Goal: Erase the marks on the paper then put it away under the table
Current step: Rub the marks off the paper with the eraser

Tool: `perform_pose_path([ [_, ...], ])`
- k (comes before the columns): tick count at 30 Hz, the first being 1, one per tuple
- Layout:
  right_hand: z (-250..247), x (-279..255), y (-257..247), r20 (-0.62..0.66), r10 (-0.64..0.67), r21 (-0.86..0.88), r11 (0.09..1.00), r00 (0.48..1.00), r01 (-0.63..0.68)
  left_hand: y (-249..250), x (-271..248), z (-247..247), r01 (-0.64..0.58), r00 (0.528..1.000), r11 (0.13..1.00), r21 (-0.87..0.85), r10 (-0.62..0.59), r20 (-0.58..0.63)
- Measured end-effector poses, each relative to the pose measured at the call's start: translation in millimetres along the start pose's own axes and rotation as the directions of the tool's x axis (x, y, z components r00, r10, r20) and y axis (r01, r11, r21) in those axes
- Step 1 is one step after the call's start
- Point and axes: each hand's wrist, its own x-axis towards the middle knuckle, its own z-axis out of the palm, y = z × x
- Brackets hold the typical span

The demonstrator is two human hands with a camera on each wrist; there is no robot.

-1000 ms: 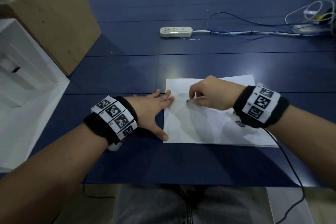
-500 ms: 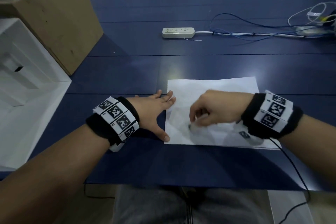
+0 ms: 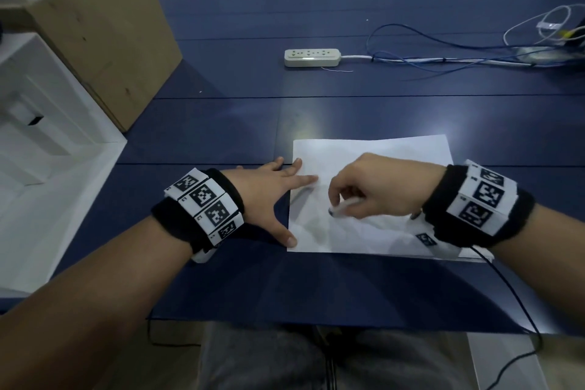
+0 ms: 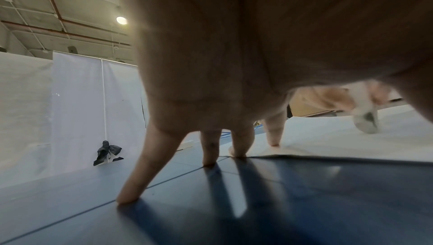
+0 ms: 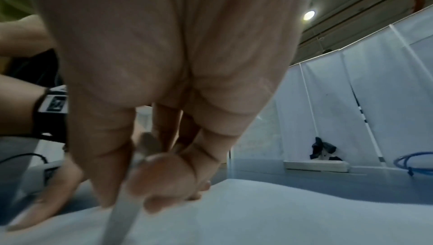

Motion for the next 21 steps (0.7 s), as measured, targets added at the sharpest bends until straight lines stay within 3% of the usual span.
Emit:
perform_pose_path([
  [5, -9, 22, 19, -0.158, 0.169, -0.051, 0.983, 0.973, -0.179, 1, 0, 0, 0.009, 0.999, 1.0, 0.024, -0.008, -0.034],
  [7, -4, 19, 17, -0.183, 0.124, -0.066, 0.988, 0.975, -0.138, 5, 0, 0, 0.023, 0.998, 0.999, 0.03, -0.021, -0.064],
  [10, 6, 3, 2, -0.063, -0.029, -0.056, 0.998, 0.998, 0.025, 12, 1, -3, 0.044, 0.994, 0.996, 0.082, -0.035, -0.102],
  [12, 6, -3, -3, 0.049, -0.039, -0.009, 0.999, 0.998, 0.039, 16, 1, -6, 0.036, 0.991, 0.992, 0.123, -0.02, -0.131],
  [15, 0, 6, 10, -0.063, 0.066, -0.066, 0.995, 0.996, -0.07, 20, -1, -10, 0.002, 0.978, 0.982, 0.187, 0.038, -0.206],
  [18, -5, 9, 18, -0.159, 0.153, -0.038, 0.986, 0.975, -0.161, 23, -1, -13, -0.036, 0.976, 0.982, 0.187, 0.075, -0.203],
  [21, 4, -1, 2, 0.016, 0.029, -0.014, 0.999, 0.999, -0.029, 25, -1, -13, -0.041, 0.981, 0.985, 0.167, 0.071, -0.181],
])
